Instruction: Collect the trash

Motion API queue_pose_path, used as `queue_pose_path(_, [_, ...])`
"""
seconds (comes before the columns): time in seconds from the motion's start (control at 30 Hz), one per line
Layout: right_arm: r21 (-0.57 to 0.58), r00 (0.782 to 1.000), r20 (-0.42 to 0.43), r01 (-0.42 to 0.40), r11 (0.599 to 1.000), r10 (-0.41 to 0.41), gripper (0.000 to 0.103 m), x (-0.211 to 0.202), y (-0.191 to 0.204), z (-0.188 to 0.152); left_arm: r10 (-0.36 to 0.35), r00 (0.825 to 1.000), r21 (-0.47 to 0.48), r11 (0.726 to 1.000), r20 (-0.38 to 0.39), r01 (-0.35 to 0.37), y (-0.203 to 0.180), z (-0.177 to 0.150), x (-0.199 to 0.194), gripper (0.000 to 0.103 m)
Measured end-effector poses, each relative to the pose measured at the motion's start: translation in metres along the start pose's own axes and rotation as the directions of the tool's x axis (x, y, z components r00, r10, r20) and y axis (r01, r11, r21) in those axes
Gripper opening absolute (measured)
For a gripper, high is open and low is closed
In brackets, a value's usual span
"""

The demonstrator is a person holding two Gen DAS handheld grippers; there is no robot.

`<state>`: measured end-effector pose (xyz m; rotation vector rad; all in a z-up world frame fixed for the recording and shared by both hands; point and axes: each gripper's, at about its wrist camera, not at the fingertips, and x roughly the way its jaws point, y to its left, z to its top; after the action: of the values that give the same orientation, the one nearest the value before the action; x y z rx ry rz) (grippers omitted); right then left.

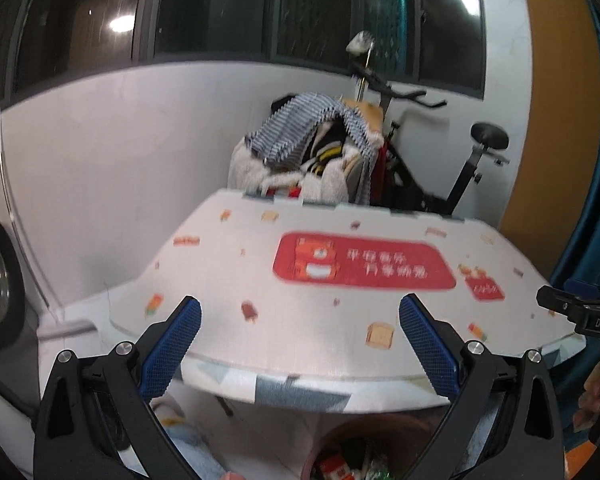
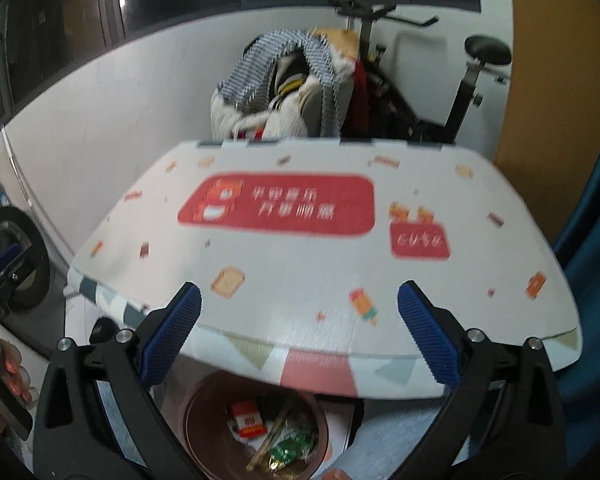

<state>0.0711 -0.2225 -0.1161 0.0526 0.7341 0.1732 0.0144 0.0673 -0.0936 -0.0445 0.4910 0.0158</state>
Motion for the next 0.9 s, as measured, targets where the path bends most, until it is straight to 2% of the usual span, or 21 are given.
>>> queue_pose_path(0.07, [0.002, 1.0, 0.03, 0.007, 1.0, -0.007, 0.097, -0.012, -0.001, 0.01, 0.021, 0.999, 0.012, 1.0, 0.035, -0.022, -0.007, 0.011, -0.008, 0.097])
queue_pose_path(0.17, [0.008, 0.998, 0.069, 0.005, 1.0, -0.006, 0.097, -0.029, -0.003, 0.024, 0.017, 0.995, 0.061, 0.998, 0.093, -0.023, -0.02, 0.027, -0.025, 0.097])
queue_pose_path(0.4, [0.012, 0.988, 0.152, 0.009, 1.0, -0.011, 0.097, -0.064, -0.005, 0.044, -0.008, 0.991, 0.096, 0.995, 0.134, -0.005, -0.033, 0.052, -0.045, 0.097])
queue_pose_path(0.57, [0.017, 0.981, 0.195, -0.001, 1.0, -0.002, 0.097, -0.083, -0.006, 0.051, 0.009, 0.982, 0.108, 0.994, 0.187, -0.029, -0.038, 0.059, -0.058, 0.097])
queue_pose_path(0.9, [0.019, 0.976, 0.215, 0.01, 1.0, -0.014, 0.097, -0.097, -0.002, 0.056, 0.007, 0.984, 0.089, 0.996, 0.179, -0.024, -0.037, 0.06, -0.064, 0.097])
